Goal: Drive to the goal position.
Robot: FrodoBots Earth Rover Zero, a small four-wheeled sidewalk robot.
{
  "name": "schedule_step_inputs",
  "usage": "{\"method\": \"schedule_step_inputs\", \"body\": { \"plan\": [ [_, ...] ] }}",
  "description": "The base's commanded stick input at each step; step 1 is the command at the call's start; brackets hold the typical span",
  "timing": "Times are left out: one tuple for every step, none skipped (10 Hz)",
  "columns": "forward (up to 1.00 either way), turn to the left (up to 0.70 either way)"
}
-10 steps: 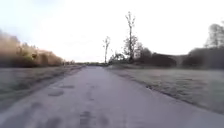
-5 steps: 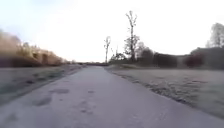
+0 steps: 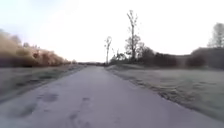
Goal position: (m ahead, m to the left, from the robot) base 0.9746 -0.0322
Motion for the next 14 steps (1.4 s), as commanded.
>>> {"method": "schedule_step_inputs", "body": {
  "plan": [
    [1.00, 0.20],
    [1.00, 0.13],
    [1.00, 0.06],
    [1.00, 0.00],
    [1.00, 0.00],
    [1.00, 0.00],
    [1.00, 0.00],
    [1.00, 0.00],
    [1.00, 0.00],
    [1.00, 0.00],
    [1.00, 0.00],
    [1.00, 0.00],
    [1.00, 0.00],
    [1.00, 0.00]
  ]
}}
